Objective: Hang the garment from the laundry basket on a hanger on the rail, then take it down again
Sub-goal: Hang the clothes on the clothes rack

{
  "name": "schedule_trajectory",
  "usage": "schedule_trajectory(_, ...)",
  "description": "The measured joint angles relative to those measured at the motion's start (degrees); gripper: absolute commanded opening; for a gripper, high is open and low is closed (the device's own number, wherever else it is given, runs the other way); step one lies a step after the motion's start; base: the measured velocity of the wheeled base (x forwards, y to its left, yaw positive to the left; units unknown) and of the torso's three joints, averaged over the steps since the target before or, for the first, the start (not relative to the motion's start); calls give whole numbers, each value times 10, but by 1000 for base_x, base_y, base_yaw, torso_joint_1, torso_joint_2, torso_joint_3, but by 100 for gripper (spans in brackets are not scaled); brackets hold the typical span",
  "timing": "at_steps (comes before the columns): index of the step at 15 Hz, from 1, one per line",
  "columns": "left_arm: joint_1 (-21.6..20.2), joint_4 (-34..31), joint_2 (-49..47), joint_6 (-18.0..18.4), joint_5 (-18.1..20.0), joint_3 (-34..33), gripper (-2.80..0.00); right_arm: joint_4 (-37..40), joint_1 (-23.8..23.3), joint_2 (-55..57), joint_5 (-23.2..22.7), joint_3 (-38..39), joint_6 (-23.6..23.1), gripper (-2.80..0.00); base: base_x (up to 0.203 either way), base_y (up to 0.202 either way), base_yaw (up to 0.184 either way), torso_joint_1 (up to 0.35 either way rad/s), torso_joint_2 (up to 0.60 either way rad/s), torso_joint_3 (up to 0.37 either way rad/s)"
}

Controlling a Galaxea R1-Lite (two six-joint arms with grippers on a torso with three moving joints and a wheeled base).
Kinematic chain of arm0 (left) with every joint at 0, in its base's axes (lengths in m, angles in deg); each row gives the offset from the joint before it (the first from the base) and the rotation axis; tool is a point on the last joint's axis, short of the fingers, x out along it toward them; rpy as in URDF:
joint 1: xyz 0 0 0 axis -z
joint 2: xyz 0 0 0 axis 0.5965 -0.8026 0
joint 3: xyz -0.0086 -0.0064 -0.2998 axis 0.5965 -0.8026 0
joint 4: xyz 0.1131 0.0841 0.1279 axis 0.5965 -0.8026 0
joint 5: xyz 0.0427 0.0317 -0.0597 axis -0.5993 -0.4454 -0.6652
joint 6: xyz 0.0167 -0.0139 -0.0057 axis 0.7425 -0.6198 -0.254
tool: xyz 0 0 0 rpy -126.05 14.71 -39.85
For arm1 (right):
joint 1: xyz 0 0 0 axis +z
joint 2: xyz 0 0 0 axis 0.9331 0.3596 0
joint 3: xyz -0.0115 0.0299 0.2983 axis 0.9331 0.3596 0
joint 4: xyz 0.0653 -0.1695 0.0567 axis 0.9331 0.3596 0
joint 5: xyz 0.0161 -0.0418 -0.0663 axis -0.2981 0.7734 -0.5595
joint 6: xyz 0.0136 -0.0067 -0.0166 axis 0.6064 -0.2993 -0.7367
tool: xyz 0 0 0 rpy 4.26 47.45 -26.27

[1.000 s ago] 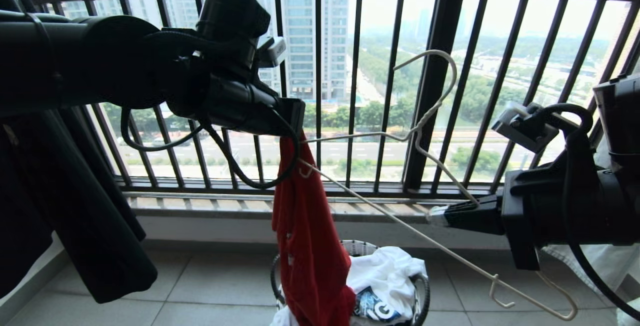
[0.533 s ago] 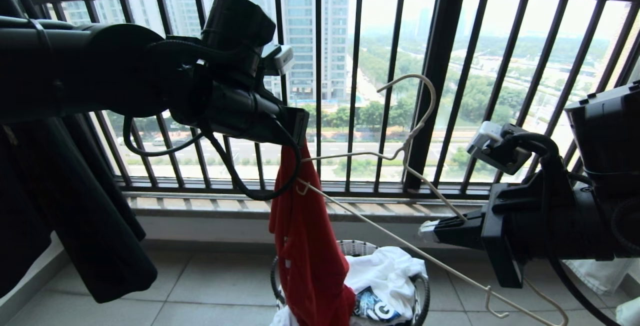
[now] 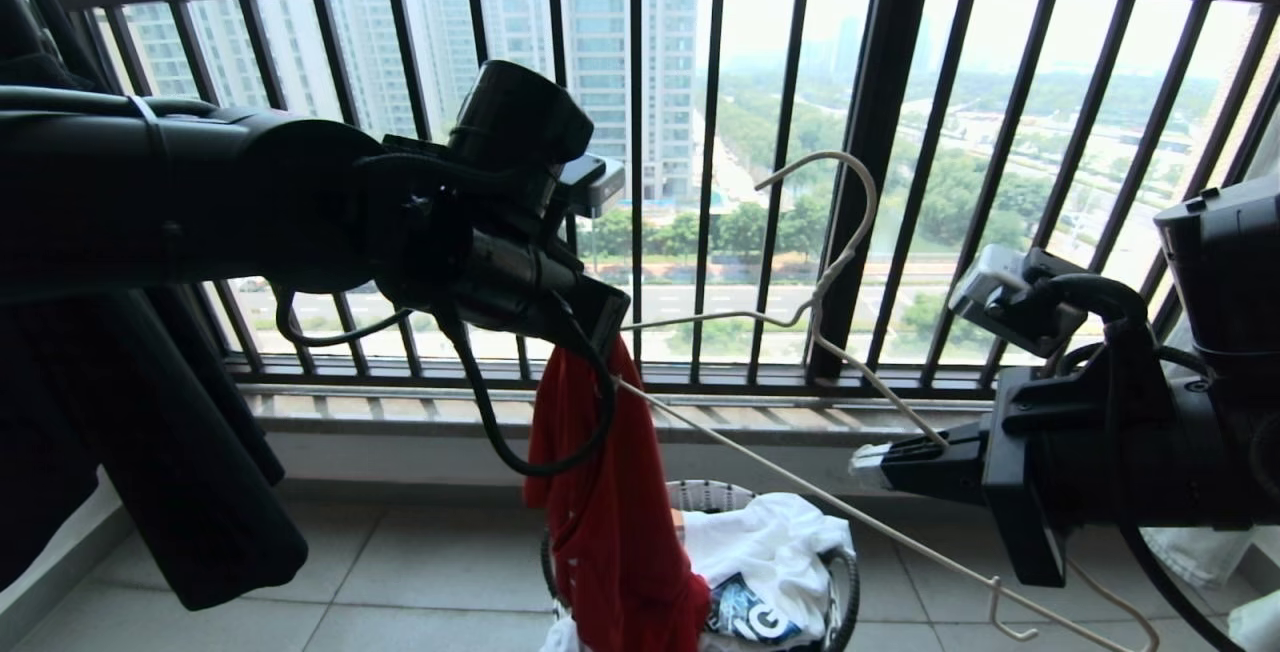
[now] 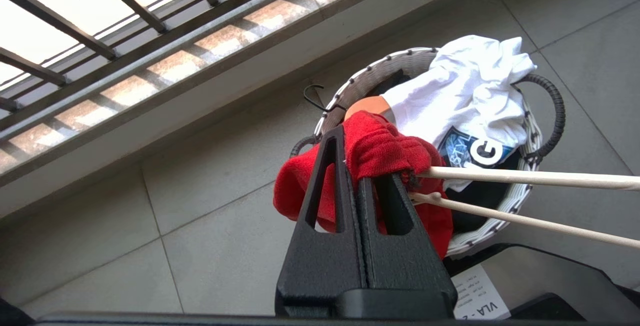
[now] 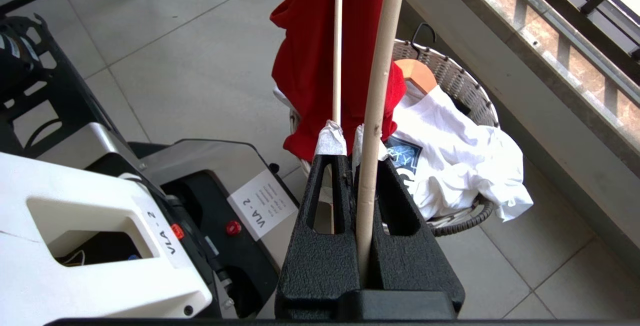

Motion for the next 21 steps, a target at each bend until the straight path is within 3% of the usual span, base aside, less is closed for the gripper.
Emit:
schedule_trajectory(1, -13, 3, -5, 4, -20, 3, -280, 0, -8, -3, 0, 1, -10, -280, 0, 0, 0, 0, 0, 0)
schedule_trajectory(3, -29, 6, -7, 12, -23, 9, -280, 0, -17, -9, -1, 2, -13, -280, 0, 0, 0, 0, 0, 0)
schedule_trajectory(8, -7, 8, -4, -18, 48, 12, -280, -1, -7, -2, -7, 6, -13, -280, 0, 0, 0, 0, 0, 0)
schedule_trajectory(16, 0, 8, 5, -17, 50, -1, -280, -4, -13, 2, -9, 6, -14, -280, 0, 0, 0, 0, 0, 0)
schedule_trajectory(21, 27, 8, 13, -39, 83, -2, -280, -5, -7, 13, -11, 9, -14, -280, 0, 0, 0, 0, 0, 0)
